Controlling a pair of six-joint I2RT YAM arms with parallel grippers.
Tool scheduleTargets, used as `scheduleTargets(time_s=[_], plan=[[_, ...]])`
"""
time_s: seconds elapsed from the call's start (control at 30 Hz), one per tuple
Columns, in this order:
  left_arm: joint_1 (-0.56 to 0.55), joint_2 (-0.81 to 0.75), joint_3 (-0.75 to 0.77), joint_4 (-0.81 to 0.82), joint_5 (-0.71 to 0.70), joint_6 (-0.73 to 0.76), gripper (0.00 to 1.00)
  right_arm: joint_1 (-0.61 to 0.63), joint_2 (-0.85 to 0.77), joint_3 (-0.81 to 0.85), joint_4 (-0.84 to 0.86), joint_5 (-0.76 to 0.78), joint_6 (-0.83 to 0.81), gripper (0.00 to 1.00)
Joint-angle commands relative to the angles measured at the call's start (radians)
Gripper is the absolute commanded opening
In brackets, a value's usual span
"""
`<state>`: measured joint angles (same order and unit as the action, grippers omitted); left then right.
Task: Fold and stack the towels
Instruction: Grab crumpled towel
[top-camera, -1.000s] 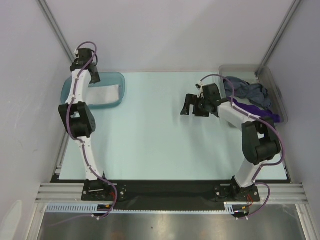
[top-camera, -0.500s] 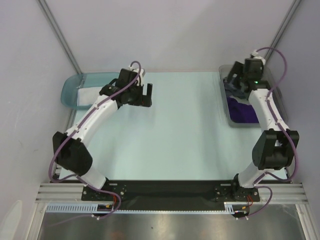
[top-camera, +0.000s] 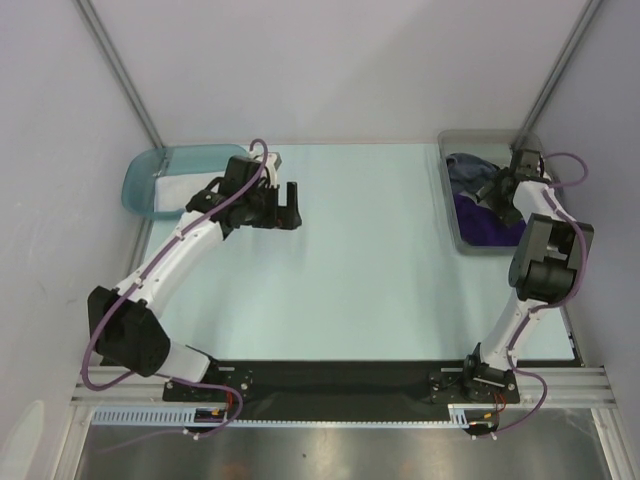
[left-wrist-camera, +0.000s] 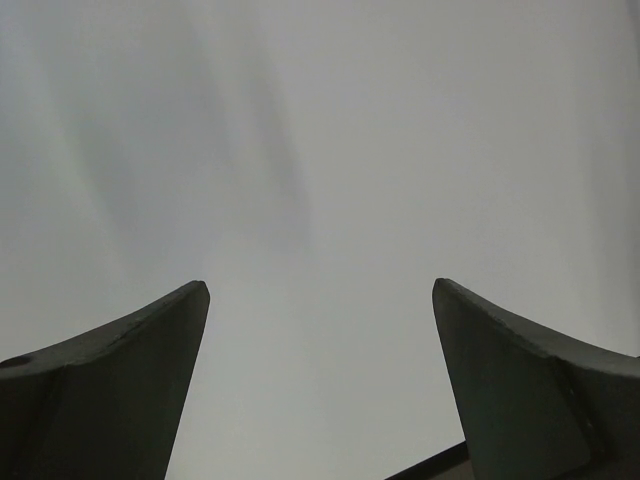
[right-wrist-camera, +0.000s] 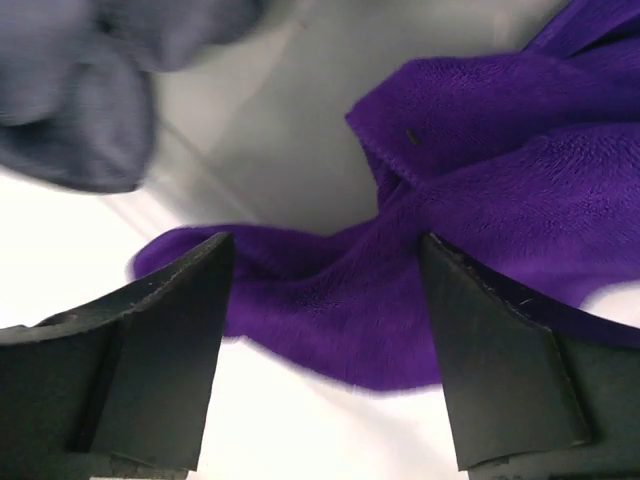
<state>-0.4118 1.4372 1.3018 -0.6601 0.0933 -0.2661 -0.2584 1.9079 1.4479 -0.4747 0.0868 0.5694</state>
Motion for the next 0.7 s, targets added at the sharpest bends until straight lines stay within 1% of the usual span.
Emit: scheduleTargets(time_s=[0.0, 0.07, 0.1, 0.17, 0.2, 0.23, 0.33, 0.4, 0.43, 0.47, 0.5, 0.53, 0.57, 0.6, 0.63, 0.67], plan=[[0.019, -0.04, -0.024, 0.08, 0.054, -0.028, 1.0, -0.012, 0.028, 0.054, 0.002, -0.041, 0.05, 0.77], [0.03, -0.055, -0.025, 0.091, 0.054, -0.03, 1.0, -0.013, 0.023, 0.052, 0.016, -0.05, 0.05, 0.7], [0.033, -0.06, -0.03, 0.1, 0.057, -0.03, 1.0, -0.015, 0.019, 0.052, 0.018, -0.059, 0.047, 0.51], [0.045, -0.061, -0.032, 0.099, 0.066, -0.03, 1.0, -0.018, 0.008, 0.057, 0.021, -0.076, 0.037, 0.3], [0.047, -0.06, -0.032, 0.093, 0.066, -0.03, 0.99, -0.018, -0.006, 0.063, 0.022, -0.106, 0.03, 0.08], [0.047, -0.061, -0.033, 0.091, 0.068, -0.027, 0.98, -0.018, -0.018, 0.068, 0.03, -0.146, 0.018, 0.0], [0.047, -0.081, -0.068, 0.117, 0.083, -0.036, 0.96, 0.005, -0.099, 0.086, 0.024, -0.208, -0.038, 0.0], [0.047, -0.098, -0.068, 0.122, 0.068, -0.044, 0.97, 0.036, -0.174, 0.141, -0.02, -0.255, -0.1, 0.0], [0.054, -0.1, -0.043, 0.102, 0.056, -0.074, 1.0, 0.079, -0.197, 0.175, -0.048, -0.262, -0.121, 0.0], [0.065, -0.101, -0.027, 0.084, 0.095, -0.09, 1.0, 0.112, -0.219, 0.246, -0.08, -0.268, -0.149, 0.0], [0.079, -0.106, -0.016, 0.076, 0.124, -0.113, 1.0, 0.145, -0.245, 0.29, -0.137, -0.278, -0.196, 0.0], [0.094, -0.113, -0.013, 0.085, 0.169, -0.157, 1.0, 0.178, -0.294, 0.322, -0.159, -0.277, -0.218, 0.0], [0.126, -0.133, -0.016, 0.097, 0.21, -0.177, 1.0, 0.255, -0.323, 0.348, -0.174, -0.274, -0.233, 0.0], [0.139, -0.142, -0.019, 0.129, 0.277, -0.191, 1.0, 0.307, -0.352, 0.371, -0.176, -0.292, -0.239, 0.0], [0.146, -0.15, -0.018, 0.135, 0.304, -0.208, 1.0, 0.349, -0.415, 0.365, -0.162, -0.308, -0.235, 0.0], [0.156, -0.155, 0.005, 0.131, 0.312, -0.211, 1.0, 0.381, -0.443, 0.352, -0.148, -0.315, -0.223, 0.0]])
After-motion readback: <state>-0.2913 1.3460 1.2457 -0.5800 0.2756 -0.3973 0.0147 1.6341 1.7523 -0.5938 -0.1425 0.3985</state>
